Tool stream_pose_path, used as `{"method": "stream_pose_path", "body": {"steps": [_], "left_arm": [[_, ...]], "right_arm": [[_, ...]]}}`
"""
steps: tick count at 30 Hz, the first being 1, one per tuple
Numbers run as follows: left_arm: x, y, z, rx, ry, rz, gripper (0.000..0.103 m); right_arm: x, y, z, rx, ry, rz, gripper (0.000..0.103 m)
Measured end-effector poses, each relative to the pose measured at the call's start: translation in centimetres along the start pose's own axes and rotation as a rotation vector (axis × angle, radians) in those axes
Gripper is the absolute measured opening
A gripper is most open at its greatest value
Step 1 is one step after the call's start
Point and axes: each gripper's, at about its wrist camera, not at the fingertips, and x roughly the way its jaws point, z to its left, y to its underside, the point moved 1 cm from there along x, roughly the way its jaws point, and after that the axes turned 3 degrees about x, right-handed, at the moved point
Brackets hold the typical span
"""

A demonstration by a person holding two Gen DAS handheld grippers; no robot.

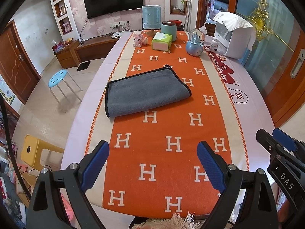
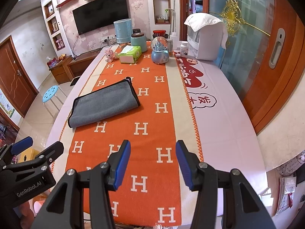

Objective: Fold towel

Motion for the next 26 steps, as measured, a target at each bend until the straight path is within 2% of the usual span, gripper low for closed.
{"method": "stream_pose_path", "body": {"steps": [26], "left_arm": [[0.11,0.14,0.03,0.002,0.004,0.002,0.093]], "right_arm": [[-0.01,-0.15,-0.08,0.001,-0.001,0.000,0.049]]}}
